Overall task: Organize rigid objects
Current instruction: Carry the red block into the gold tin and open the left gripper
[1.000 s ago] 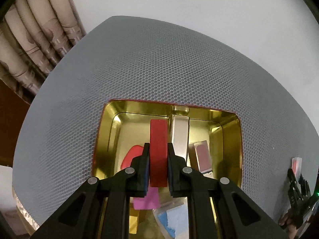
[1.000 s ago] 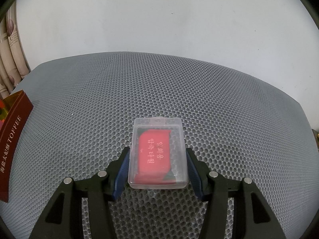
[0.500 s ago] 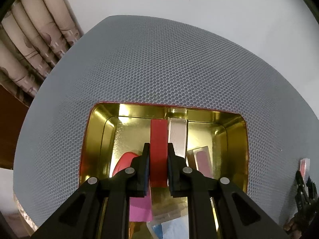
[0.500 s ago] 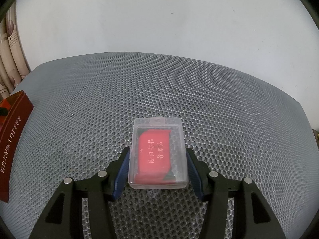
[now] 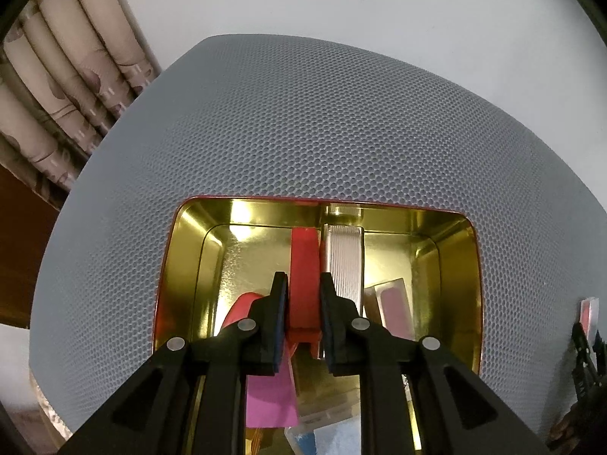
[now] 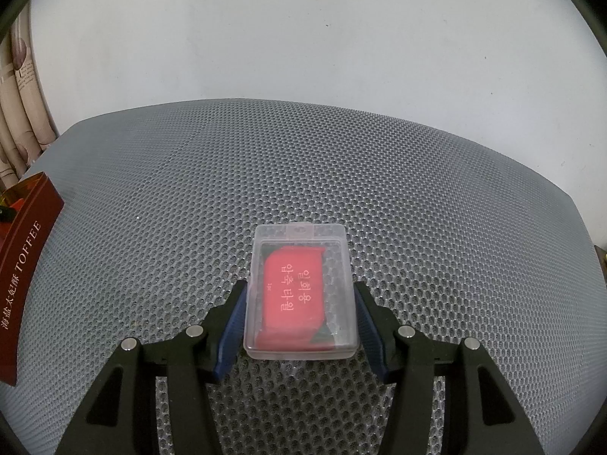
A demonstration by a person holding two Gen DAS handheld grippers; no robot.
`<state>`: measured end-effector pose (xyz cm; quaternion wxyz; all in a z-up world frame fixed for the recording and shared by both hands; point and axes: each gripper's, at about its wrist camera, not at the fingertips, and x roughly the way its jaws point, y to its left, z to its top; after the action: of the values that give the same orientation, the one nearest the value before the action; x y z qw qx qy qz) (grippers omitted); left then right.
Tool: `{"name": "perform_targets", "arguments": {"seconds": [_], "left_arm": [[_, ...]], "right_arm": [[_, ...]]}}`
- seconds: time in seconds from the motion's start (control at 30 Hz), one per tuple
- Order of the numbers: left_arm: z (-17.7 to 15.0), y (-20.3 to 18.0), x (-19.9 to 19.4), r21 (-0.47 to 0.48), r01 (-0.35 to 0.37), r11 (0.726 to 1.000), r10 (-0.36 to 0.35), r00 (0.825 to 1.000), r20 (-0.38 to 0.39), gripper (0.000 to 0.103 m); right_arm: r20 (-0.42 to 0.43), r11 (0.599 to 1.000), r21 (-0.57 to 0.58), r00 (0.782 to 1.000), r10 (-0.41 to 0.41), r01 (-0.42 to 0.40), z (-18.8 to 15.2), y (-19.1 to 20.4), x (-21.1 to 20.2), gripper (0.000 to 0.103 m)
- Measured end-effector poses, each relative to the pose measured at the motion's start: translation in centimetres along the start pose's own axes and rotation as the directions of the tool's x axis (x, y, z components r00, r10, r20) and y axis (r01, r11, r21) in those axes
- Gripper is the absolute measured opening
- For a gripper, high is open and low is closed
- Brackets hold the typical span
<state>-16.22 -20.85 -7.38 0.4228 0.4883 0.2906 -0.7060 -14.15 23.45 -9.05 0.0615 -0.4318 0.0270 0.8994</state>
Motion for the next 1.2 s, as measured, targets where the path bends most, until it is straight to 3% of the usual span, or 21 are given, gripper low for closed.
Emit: {"name": "perform_targets", "arguments": {"seconds": [0.07, 0.23, 0.73, 1.07, 1.2], "left_arm": [[-0.2, -0.1, -0.2, 0.003, -0.003, 1.000, 0.003, 1.000, 0.004, 0.017], [-0.5, -0.3, -0.9, 0.019, -0.017, 1.000, 0.017, 0.999, 0.032, 0.035], [-2.7, -0.1, -4.3, 0.070, -0.034, 0.997, 0.025, 0.992, 0.123, 0.039], [-6.9, 1.1, -7.5, 0.094, -0.102, 0.990, 0.079, 0.973, 0.215, 0.047], [-8.1, 1.7, -8.1, 0.078, -0.110, 0.991, 0.089, 0.970, 0.226, 0.050]], "right_arm": [[0.000, 1.000, 0.000, 1.000, 0.000, 0.000, 0.0, 0.0, 0.0, 0.055], [0.000, 1.000, 0.000, 1.000, 0.000, 0.000, 0.0, 0.0, 0.1, 0.055], [-0.001, 1.000, -0.002, 1.000, -0.005, 0.005, -0.1, 1.1, -0.3, 0.055], [-0.001, 1.000, -0.005, 1.000, -0.008, 0.008, -0.1, 2.1, -0.4, 0.055], [-0.003, 1.000, -0.003, 1.000, -0.008, 0.008, 0.4, 0.9, 0.5, 0.055]]}}
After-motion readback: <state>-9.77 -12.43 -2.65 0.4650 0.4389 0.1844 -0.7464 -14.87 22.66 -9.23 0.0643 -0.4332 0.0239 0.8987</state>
